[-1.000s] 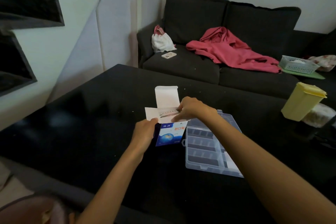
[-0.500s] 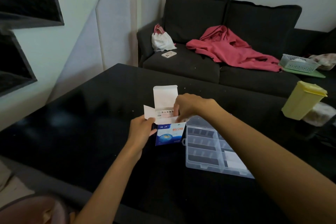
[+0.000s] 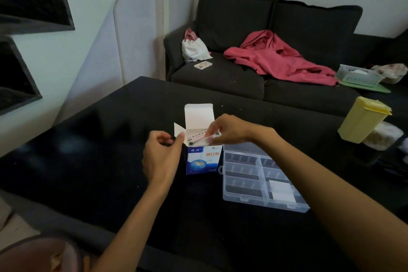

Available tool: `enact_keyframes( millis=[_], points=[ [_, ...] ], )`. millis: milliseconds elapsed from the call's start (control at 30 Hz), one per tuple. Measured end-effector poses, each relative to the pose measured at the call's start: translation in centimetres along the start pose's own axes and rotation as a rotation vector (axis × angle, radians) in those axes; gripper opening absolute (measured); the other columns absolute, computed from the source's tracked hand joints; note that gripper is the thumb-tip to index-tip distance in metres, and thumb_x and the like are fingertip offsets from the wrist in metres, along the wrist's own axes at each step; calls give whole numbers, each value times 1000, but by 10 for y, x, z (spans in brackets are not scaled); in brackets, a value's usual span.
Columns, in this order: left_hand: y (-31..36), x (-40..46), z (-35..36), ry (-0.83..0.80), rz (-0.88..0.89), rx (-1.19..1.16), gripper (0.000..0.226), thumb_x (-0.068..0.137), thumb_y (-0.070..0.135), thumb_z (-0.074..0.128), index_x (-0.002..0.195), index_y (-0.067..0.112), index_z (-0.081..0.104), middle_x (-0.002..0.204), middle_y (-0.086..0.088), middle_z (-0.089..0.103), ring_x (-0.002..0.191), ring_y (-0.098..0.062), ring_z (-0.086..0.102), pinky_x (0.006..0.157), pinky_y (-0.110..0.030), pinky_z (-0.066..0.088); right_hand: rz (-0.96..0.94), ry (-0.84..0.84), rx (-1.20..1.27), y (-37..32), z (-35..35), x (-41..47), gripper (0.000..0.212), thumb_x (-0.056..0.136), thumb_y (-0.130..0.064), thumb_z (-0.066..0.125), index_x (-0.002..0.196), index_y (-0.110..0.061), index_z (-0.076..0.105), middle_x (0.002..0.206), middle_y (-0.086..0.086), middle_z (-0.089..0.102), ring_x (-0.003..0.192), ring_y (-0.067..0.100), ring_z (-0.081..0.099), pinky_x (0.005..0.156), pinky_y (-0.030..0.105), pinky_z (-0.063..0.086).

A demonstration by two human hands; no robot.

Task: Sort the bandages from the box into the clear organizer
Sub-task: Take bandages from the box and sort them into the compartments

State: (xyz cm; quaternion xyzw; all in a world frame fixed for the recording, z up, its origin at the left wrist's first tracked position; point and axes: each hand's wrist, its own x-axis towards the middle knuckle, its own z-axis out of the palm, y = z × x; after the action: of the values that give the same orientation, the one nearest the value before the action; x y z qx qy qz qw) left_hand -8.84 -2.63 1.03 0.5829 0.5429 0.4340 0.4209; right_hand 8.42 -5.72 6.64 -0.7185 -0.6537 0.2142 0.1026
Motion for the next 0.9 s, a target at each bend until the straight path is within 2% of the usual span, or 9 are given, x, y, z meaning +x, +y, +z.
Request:
enact_keyframes(
  millis=[100, 167, 233, 300, 400, 467, 567, 733, 900],
  points=[
    [3, -12, -2, 76, 189, -27, 27, 84, 32, 66, 69, 11, 59, 63, 6, 57, 61, -6, 54, 54, -21, 36, -50, 105, 31, 2, 1, -4, 24, 89, -16, 60, 111, -7, 65, 116, 7, 62, 93, 6, 52, 65, 13, 42],
    [4, -21, -1, 45, 307, -8, 29, 85, 27, 64, 63, 10, 58, 58, 10, 55, 54, -3, 52, 48, -13, 36, -83, 219, 27, 4, 0, -9, 22, 89, -16, 61, 109, -8, 65, 112, 6, 63, 93, 8, 54, 69, 14, 43],
    [3, -30, 4, -67, 384, 53, 27, 86, 26, 63, 63, 12, 60, 62, 14, 57, 58, -2, 56, 44, -9, 40, -113, 328, 29, 7, -1, -18, 21, 88, -16, 61, 108, -10, 65, 109, 3, 64, 92, 8, 55, 71, 16, 45],
    [-1, -35, 11, -236, 377, 207, 24, 86, 32, 63, 67, 19, 64, 70, 17, 60, 66, -3, 61, 45, -8, 41, -111, 445, 101, 14, 2, -34, 22, 89, -16, 61, 109, -11, 65, 103, 0, 64, 86, 6, 58, 69, 16, 47],
    [-15, -40, 27, -537, 283, 445, 24, 87, 48, 58, 83, 28, 71, 78, 16, 68, 74, -3, 66, 67, -19, 51, 1, 594, 378, 28, 16, -66, 27, 88, -14, 61, 115, -12, 62, 98, -6, 61, 80, 5, 62, 65, 12, 51],
    [-20, -44, 40, -645, 235, 488, 32, 86, 53, 56, 104, 29, 68, 91, 15, 70, 88, -5, 65, 80, -28, 51, 121, 576, 614, 42, 28, -88, 30, 87, -13, 61, 117, -15, 60, 98, -8, 59, 81, 7, 64, 64, 13, 52],
    [-20, -49, 54, -699, 232, 511, 36, 89, 45, 57, 120, 29, 60, 101, 14, 68, 97, -6, 62, 81, -28, 48, 295, 491, 857, 63, 46, -110, 31, 85, -13, 64, 116, -17, 59, 97, -6, 61, 81, 10, 67, 64, 18, 53],
    [-20, -53, 64, -681, 246, 533, 31, 86, 31, 63, 117, 29, 62, 86, 13, 67, 81, -3, 64, 76, -28, 53, 423, 412, 1034, 81, 54, -129, 16, 84, -14, 66, 94, -26, 62, 96, -3, 62, 82, 13, 67, 76, 25, 56],
    [-17, -73, 64, -736, 347, 655, 38, 85, 39, 65, 122, 35, 57, 92, 15, 65, 77, 2, 61, 69, -19, 47, 474, 403, 1188, 88, 50, -145, 11, 85, -16, 66, 94, -21, 65, 100, 4, 64, 80, 15, 66, 63, 19, 52]
  ],
)
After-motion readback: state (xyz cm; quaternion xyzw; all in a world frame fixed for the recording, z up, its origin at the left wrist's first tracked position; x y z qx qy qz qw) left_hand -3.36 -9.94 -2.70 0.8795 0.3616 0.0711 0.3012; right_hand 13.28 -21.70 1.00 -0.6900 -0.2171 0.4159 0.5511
